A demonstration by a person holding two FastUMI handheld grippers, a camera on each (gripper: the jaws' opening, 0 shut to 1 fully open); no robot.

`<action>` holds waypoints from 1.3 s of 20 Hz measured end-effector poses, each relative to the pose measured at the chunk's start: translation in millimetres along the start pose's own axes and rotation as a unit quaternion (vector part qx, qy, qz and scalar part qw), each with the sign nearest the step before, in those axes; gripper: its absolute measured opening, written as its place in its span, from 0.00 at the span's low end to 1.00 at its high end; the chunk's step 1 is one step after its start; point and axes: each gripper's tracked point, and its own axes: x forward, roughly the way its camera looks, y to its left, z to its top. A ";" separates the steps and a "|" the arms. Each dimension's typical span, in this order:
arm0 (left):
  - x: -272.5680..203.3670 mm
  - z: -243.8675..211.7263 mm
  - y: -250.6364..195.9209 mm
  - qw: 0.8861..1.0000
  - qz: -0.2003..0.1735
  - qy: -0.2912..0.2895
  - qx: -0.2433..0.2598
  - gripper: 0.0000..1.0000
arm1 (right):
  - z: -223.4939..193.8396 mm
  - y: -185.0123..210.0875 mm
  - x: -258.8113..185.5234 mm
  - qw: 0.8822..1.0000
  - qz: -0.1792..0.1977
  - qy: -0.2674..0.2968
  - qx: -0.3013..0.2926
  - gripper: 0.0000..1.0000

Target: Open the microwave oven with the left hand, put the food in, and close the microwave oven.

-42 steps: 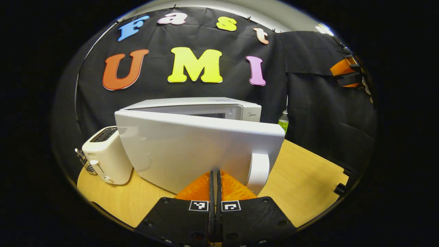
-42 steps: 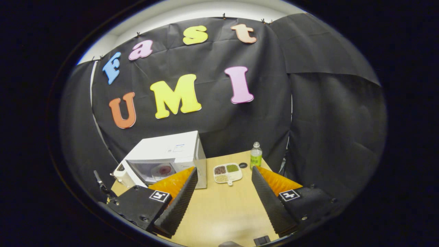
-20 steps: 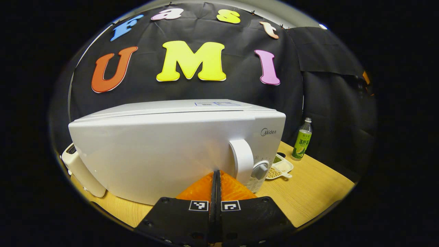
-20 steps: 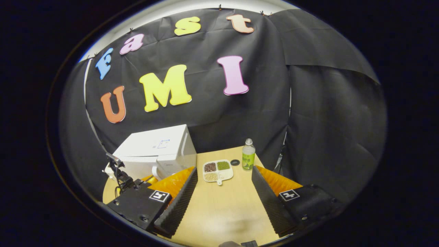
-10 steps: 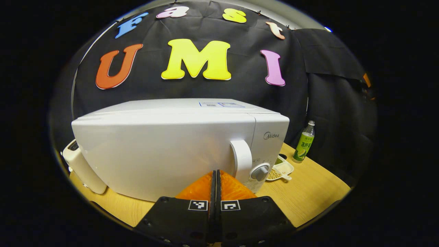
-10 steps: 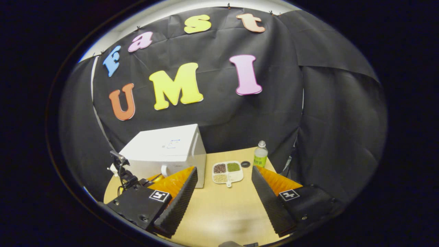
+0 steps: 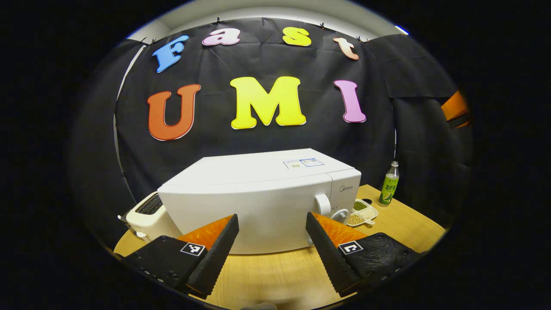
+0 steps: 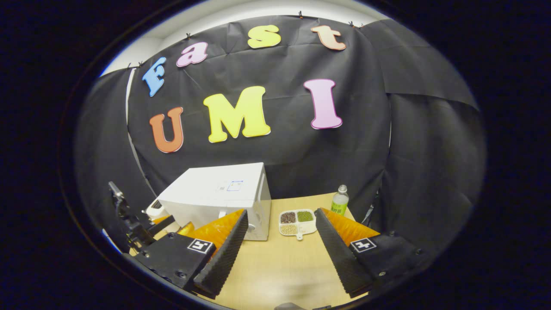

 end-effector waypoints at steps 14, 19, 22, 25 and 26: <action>-150.7 91.9 81.1 0.997 0.045 -0.054 -0.009 0.96 | 29.0 50.2 -61.1 0.993 -0.013 -0.112 -0.026 0.92; -180.1 128.9 84.6 0.995 0.049 -0.082 0.003 0.96 | 39.2 72.4 -88.5 0.989 0.000 -0.147 -0.010 0.92; -190.9 146.8 84.9 0.993 0.055 -0.100 0.009 0.96 | 43.7 79.3 -97.3 0.987 0.002 -0.160 -0.011 0.92; -194.4 155.3 77.7 0.993 0.051 -0.104 -0.005 0.96 | 40.3 84.2 -103.3 0.986 -0.005 -0.163 -0.013 0.91; -194.2 158.1 75.6 0.993 0.049 -0.106 -0.012 0.96 | 38.9 84.9 -105.2 0.987 -0.005 -0.163 -0.013 0.91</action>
